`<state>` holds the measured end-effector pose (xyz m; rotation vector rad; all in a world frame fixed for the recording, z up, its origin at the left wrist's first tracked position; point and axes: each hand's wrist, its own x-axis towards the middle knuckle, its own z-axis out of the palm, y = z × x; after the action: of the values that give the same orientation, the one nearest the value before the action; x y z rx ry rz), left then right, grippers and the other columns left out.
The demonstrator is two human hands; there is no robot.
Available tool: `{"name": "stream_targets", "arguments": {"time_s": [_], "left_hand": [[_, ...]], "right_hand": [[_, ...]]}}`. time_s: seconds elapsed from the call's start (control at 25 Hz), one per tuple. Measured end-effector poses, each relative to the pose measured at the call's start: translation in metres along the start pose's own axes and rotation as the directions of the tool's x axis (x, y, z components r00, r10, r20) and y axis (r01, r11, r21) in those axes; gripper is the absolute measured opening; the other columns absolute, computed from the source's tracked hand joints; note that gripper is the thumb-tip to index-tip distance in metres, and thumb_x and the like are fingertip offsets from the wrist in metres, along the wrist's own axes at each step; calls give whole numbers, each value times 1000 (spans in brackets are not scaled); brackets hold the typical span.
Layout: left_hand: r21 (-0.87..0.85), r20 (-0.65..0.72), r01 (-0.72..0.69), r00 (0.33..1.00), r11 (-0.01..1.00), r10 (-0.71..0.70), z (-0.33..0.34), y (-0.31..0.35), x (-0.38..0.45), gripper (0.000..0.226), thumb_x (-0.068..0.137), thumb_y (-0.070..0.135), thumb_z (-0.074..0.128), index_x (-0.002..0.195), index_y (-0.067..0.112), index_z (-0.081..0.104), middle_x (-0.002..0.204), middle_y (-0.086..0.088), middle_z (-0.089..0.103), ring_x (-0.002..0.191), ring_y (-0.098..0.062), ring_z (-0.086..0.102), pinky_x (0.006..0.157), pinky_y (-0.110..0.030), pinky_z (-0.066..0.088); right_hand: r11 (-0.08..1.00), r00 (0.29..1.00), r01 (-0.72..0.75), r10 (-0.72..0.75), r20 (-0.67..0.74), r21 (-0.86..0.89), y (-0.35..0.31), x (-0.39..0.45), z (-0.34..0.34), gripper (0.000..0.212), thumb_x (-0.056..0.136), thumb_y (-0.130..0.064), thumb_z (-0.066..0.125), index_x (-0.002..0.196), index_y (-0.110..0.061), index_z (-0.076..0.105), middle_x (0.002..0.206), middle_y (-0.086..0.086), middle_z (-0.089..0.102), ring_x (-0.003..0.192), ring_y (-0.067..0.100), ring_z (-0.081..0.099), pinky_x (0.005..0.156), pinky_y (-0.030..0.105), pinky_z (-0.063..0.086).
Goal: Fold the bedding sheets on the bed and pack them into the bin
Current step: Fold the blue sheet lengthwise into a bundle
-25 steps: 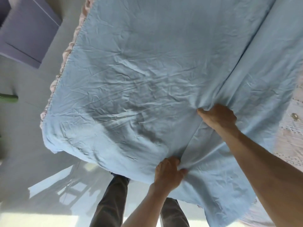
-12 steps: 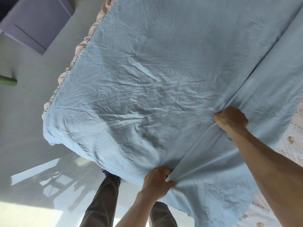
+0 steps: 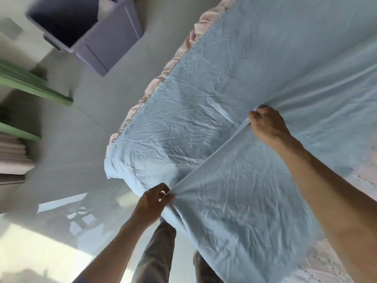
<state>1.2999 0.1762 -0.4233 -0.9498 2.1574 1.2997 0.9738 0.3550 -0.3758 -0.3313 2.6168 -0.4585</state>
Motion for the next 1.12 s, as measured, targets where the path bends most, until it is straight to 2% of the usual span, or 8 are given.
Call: {"name": "stream_targets", "arguments": {"time_s": [0.16,0.32,0.4,0.56,0.76,0.88,1.0,1.12], "left_hand": [[-160,-70,32,997,987,-43,-55,-41,17,23,90,29,68,67,25,65,60,15,62,54,-1,49,58,-21,39],[-122,-271,6,962,993,-39,-90,-63,27,30,96,29,60,68,20,54,63,11,56,56,-2,50,54,-18,36],[-133,-229,31,972,991,-61,-111,-81,30,25,95,30,61,71,24,58,63,13,57,58,-1,50,55,-17,36],[-26,25,104,994,994,-103,-152,-124,38,18,91,32,66,73,27,66,66,9,62,60,0,52,62,-24,39],[-156,-129,211,964,965,-232,-170,-156,49,18,93,25,61,75,25,64,64,4,63,54,-8,58,62,-30,46],[-216,-158,203,958,955,-239,-178,-163,53,15,92,12,59,79,18,64,66,1,65,59,-9,62,67,-32,52],[-147,-197,206,952,967,-233,-186,-162,60,14,92,11,58,81,16,64,65,4,65,62,-10,63,62,-26,46],[-82,-253,273,925,958,-285,-183,-161,68,13,92,12,57,83,18,63,72,3,66,74,-24,63,63,-30,42]], "right_hand": [[988,990,131,-127,58,-76,-64,46,32,18,93,-2,47,97,10,60,107,32,58,104,44,56,77,38,40],[990,992,118,-114,44,-81,-131,74,54,42,95,-25,33,98,6,61,112,31,59,107,42,55,85,40,42],[992,991,119,-116,62,-36,-174,76,65,49,92,-31,27,96,5,61,116,32,58,112,42,54,90,40,41],[993,996,76,-79,35,88,-219,103,94,37,94,-23,39,88,5,63,108,29,65,104,40,61,91,41,45],[960,999,-23,9,54,278,-240,117,109,34,91,-30,47,61,-16,54,77,15,70,71,30,68,79,51,58],[965,999,6,-15,32,263,-250,123,115,35,91,-30,47,60,-16,55,79,18,71,71,29,69,80,50,59],[962,998,-16,-1,62,271,-253,130,122,32,90,-32,49,63,-16,53,82,16,71,69,24,67,80,48,59],[957,995,3,-32,95,291,-254,138,136,32,86,-37,47,62,-17,53,81,14,72,74,24,68,84,51,57]]}}
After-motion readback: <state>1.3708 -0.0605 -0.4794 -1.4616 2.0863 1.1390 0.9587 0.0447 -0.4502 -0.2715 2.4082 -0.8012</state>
